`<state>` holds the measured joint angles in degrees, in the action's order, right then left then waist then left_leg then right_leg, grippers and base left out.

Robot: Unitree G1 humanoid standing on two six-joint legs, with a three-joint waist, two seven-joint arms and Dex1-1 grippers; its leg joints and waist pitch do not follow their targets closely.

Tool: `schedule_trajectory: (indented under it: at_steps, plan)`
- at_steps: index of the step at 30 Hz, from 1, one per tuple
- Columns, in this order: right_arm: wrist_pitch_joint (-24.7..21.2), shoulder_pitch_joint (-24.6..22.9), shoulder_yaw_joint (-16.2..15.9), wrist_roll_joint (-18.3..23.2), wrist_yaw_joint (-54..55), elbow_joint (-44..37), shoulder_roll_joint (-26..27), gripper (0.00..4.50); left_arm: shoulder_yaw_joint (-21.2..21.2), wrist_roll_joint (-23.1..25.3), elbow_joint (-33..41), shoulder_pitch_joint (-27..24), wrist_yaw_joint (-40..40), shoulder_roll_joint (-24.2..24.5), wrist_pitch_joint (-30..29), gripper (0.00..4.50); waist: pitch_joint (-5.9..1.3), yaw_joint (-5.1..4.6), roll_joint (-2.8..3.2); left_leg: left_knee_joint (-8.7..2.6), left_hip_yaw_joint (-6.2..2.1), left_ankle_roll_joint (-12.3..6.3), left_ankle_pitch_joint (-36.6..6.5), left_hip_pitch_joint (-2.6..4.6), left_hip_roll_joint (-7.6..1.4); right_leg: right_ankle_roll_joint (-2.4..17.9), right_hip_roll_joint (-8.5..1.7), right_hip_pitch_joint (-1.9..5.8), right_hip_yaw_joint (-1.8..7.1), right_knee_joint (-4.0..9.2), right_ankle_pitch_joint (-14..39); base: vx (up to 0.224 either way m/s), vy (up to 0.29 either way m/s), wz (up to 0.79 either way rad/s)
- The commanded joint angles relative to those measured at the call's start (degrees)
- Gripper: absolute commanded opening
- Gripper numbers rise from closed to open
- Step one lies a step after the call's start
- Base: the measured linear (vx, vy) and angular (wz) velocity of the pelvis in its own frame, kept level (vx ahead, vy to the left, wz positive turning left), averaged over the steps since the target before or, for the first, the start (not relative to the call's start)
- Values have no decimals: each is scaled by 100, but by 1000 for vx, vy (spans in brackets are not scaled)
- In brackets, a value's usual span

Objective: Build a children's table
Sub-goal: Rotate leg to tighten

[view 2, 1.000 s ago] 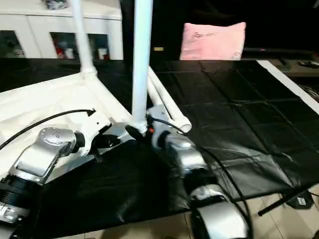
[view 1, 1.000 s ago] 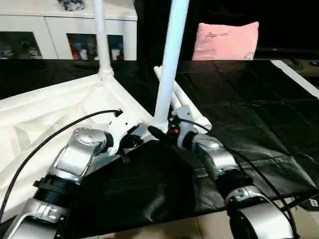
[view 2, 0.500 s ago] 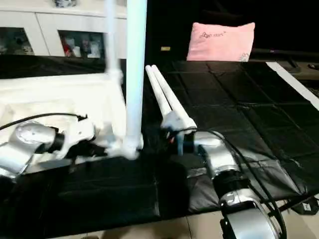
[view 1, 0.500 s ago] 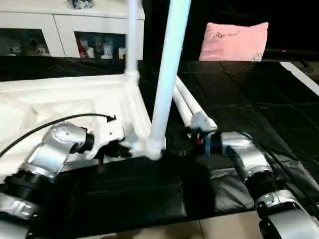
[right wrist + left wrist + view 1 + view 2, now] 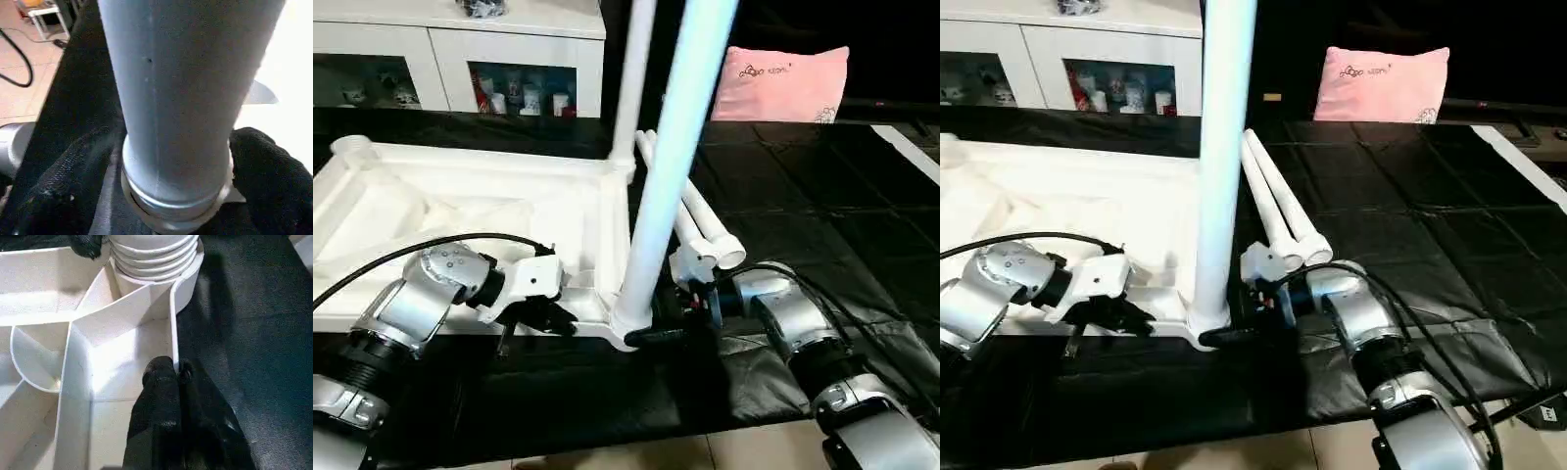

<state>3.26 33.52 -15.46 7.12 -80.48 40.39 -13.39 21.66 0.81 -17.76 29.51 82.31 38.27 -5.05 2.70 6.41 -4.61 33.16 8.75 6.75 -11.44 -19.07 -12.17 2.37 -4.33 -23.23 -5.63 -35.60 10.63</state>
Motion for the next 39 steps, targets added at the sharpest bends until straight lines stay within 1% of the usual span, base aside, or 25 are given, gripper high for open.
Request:
schedule_trajectory:
  at_steps: [1,9,11,13,14,16,18,20,21,22,23,24,25,26,29,30,31,32,33,34,35,36,37,38,39]
  plan:
    - [15,91,1,56,-104,25,-28,369,230,40,128,97,195,-54,156,0,-324,-36,134,-396,57,-117,-892,-39,-144,1068,-389,341,355,381,1080,0,0,0]
    - [-58,24,-6,138,-308,-63,-33,301,246,81,46,114,264,-37,249,0,-330,-23,151,-392,58,-105,-877,-38,-145,1085,-382,347,351,371,1001,0,0,0]
    - [-185,-55,14,195,-288,-136,12,284,233,79,14,110,206,-73,209,0,-330,-22,158,-394,56,-93,-896,-35,-145,1088,-381,346,351,369,1006,0,0,0]
    - [-295,-137,22,223,-223,-192,52,279,178,46,-4,89,98,-134,52,0,-329,-15,147,-392,60,-96,-894,-34,-143,1073,-381,349,354,375,1034,0,0,0]
    - [-431,-181,48,244,-123,-218,86,276,98,-21,9,69,-22,-205,-145,0,-329,-18,123,-391,64,-97,-874,-40,-147,1065,-380,350,354,376,1033,0,0,0]
    - [-576,-264,90,251,94,-262,154,274,-41,-139,63,22,-219,-320,-473,0,-324,-13,134,-392,65,-77,-838,-32,-146,1065,-383,345,357,373,1053,0,0,0]
    - [-652,-313,131,172,470,-230,256,273,-157,-211,139,-34,-391,-392,-697,0,-311,-29,131,-405,53,-23,-954,-37,-138,1011,-391,340,353,395,1281,0,0,0]
    - [-752,-316,198,52,1048,-94,410,272,-276,-247,234,-89,-661,-506,-963,0,-291,-60,144,-415,37,22,-1203,-30,-123,827,-403,326,354,469,1885,0,0,0]
    - [-845,-286,271,-50,1617,62,580,272,-398,-278,308,-120,-969,-649,-1269,0,-276,-98,138,-424,37,85,-1240,-35,-123,798,-399,310,356,480,2007,0,0,0]
    - [-845,-286,271,-50,1617,62,580,272,-398,-278,308,-120,-969,-649,-1269,0,-266,-114,137,-423,33,104,-1332,-24,-116,746,-402,299,350,506,2204,0,0,0]
    - [-949,-261,346,-54,1969,145,733,272,-491,-307,365,-136,-1200,-768,-1520,0,-271,-150,125,-427,14,108,-1393,-33,-98,599,-412,318,334,541,2559,0,0,0]
    - [-1156,-221,444,19,2349,195,1010,272,-633,-361,451,-143,-1539,-984,-1879,0,-278,-206,132,-428,9,139,-1365,-57,-103,527,-405,333,341,539,2632,0,0,0]
    - [-1255,-206,478,50,2510,202,1136,272,-699,-383,495,-145,-1696,-1094,-2041,0,-264,-209,137,-427,1,129,-1376,-43,-96,515,-406,305,328,562,2702,0,0,0]
    - [-1315,-167,514,54,2748,250,1289,272,-745,-381,543,-146,-1842,-1194,-2198,0,-272,-250,137,-414,3,106,-1437,-30,-84,490,-404,292,327,584,2792,0,0,0]
    - [-1483,95,682,-26,3796,605,1756,272,-817,-215,643,-121,-2382,-1465,-2577,0,-282,-343,141,-419,-18,101,-1378,-49,-87,551,-393,284,323,558,2662,0,0,0]
    - [-1489,243,724,-96,4266,826,1925,272,-829,-157,679,-104,-2601,-1602,-2739,0,-281,-378,110,-412,-13,98,-1371,-52,-76,558,-384,284,318,564,2635,0,0,0]
    - [-1488,252,726,-101,4294,840,1934,272,-830,-153,681,-103,-2614,-1610,-2749,0,-281,-391,121,-413,-14,94,-1363,-45,-74,573,-384,272,322,559,2626,0,0,0]
    - [-1415,417,653,-260,4611,1036,2100,272,-839,-127,733,-78,-2836,-1781,-2879,0,-286,-403,81,-410,-11,43,-1336,-58,-74,556,-384,289,321,569,2585,0,0,0]
    - [-1378,487,608,-345,4697,1097,2144,272,-825,-99,765,-69,-2919,-1827,-2902,0,-290,-403,92,-412,-14,43,-1214,-63,-86,623,-391,280,332,520,2394,0,0,0]
    - [-1355,530,580,-398,4749,1133,2168,272,-813,-80,788,-65,-2969,-1852,-2914,0,-292,-405,103,-411,-10,36,-1192,-70,-84,633,-381,287,332,519,2308,0,0,0]
    - [-1298,569,556,-468,4714,1147,2192,272,-801,-33,840,-61,-3043,-1871,-2953,0,-293,-407,101,-410,0,4,-1186,-64,-88,673,-374,283,338,509,2129,0,0,0]
    - [-1284,567,582,-453,4687,1128,2196,272,-802,-23,841,-55,-3062,-1872,-2958,0,-306,-405,70,-408,7,-32,-1119,-70,-96,715,-368,297,344,484,1901,0,0,0]
    - [-1268,560,607,-432,4633,1095,2194,272,-803,-8,834,-46,-3082,-1867,-2953,0,-309,-398,84,-410,5,-51,-1053,-76,-95,750,-369,307,345,464,1766,0,0,0]
    - [-1247,536,626,-413,4550,1033,2171,307,-791,22,812,-37,-3085,-1828,-2905,0,-310,-400,93,-408,14,-80,-957,-81,-98,814,-366,311,350,444,1525,0,0,0]
    - [-1237,523,629,-410,4518,1005,2158,307,-782,36,803,-35,-3080,-1802,-2876,0,-309,-403,95,-409,19,-96,-933,-76,-97,858,-365,315,350,438,1417,0,0,0]
